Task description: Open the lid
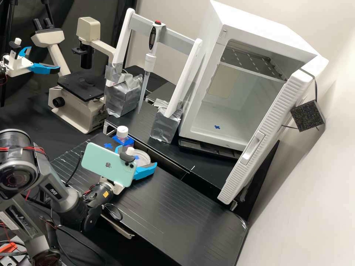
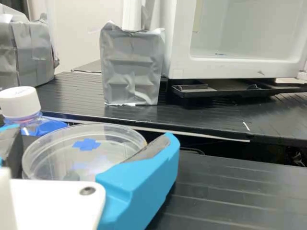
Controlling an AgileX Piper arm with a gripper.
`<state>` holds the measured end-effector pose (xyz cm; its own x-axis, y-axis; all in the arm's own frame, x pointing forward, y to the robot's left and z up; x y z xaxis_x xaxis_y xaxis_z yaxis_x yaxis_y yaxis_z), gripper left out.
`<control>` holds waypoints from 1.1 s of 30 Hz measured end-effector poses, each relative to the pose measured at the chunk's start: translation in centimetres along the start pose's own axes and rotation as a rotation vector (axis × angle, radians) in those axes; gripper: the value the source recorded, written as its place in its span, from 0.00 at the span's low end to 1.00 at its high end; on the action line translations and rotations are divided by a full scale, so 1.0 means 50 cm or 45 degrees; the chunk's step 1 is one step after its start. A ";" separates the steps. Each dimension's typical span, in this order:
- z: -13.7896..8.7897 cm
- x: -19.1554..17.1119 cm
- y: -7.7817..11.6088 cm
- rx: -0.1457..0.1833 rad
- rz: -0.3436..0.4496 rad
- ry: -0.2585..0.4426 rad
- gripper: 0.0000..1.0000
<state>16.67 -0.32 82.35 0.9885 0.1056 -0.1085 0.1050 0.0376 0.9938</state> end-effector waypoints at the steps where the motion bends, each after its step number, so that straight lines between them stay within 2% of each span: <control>1: 0.000 0.000 0.000 0.001 0.002 -0.001 0.00; 21: 0.005 0.003 0.001 0.024 0.019 -0.014 0.00; 24: 0.005 -0.002 0.006 0.014 0.035 -0.022 0.00; 31: 0.000 -0.014 0.018 0.031 0.055 -0.013 0.00; 33: -0.003 -0.017 0.020 0.022 0.059 -0.008 0.00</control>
<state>15.94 -0.24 83.41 0.9929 0.1009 -0.0624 0.0612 0.0152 0.9980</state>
